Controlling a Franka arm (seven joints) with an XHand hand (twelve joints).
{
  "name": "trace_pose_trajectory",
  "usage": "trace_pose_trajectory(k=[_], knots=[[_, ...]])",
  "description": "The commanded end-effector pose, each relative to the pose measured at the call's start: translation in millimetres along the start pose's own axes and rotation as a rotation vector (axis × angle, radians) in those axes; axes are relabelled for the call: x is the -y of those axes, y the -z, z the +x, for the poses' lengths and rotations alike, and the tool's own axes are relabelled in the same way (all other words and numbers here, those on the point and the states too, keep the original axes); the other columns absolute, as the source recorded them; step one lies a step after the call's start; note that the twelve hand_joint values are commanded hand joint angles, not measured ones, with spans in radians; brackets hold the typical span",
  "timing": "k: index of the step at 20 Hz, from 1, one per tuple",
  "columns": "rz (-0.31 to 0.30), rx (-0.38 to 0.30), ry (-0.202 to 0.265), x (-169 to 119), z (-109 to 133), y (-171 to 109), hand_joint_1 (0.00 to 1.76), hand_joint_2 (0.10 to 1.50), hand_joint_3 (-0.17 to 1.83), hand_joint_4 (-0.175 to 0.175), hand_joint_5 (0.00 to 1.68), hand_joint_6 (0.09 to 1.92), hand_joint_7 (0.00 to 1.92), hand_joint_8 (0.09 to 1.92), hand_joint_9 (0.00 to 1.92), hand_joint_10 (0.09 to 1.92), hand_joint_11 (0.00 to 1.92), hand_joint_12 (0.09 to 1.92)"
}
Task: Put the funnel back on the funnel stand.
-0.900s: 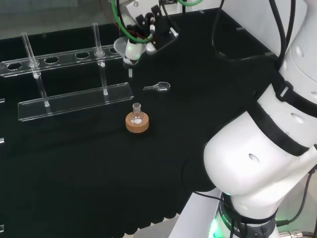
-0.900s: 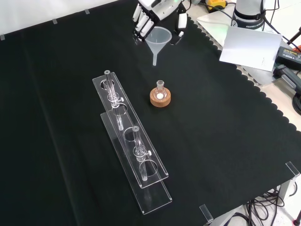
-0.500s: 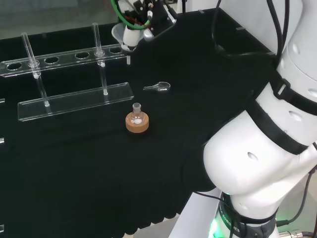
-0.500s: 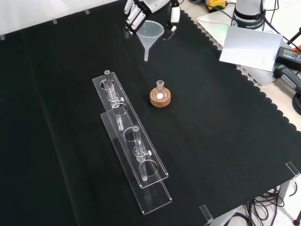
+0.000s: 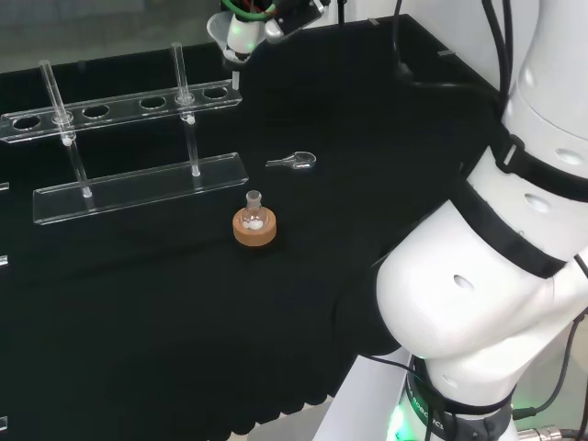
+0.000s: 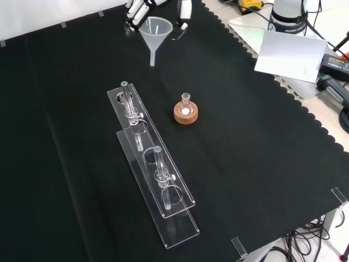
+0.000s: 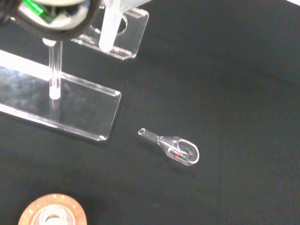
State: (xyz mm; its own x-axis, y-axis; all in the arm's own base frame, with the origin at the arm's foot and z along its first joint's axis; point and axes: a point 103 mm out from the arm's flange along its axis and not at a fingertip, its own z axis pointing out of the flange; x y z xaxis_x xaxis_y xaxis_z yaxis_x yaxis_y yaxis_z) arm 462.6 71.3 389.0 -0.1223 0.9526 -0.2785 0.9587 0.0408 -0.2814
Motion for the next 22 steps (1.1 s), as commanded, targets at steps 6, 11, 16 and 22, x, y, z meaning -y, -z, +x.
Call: trace_pose_trajectory(k=[6, 11, 16, 22], knots=[[0.021, -0.034, 0.026, -60.9, -11.1, 4.6, 0.91, 0.67, 0.62, -0.02, 0.62, 0.13, 0.6, 0.63, 1.07, 0.37, 0.81, 1.19], [0.036, -0.028, 0.037, -80.1, -6.9, -0.7, 0.91, 0.67, 0.62, -0.02, 0.62, 0.14, 0.6, 0.63, 1.07, 0.37, 0.81, 1.19], [0.047, -0.013, 0.044, -91.8, 1.9, -7.8, 0.91, 0.67, 0.62, -0.021, 0.61, 0.14, 0.6, 0.63, 1.07, 0.37, 0.81, 1.19], [0.056, 0.011, 0.038, -97.2, 8.4, -14.7, 0.92, 0.67, 0.62, -0.022, 0.61, 0.14, 0.6, 0.63, 1.07, 0.36, 0.81, 1.19]])
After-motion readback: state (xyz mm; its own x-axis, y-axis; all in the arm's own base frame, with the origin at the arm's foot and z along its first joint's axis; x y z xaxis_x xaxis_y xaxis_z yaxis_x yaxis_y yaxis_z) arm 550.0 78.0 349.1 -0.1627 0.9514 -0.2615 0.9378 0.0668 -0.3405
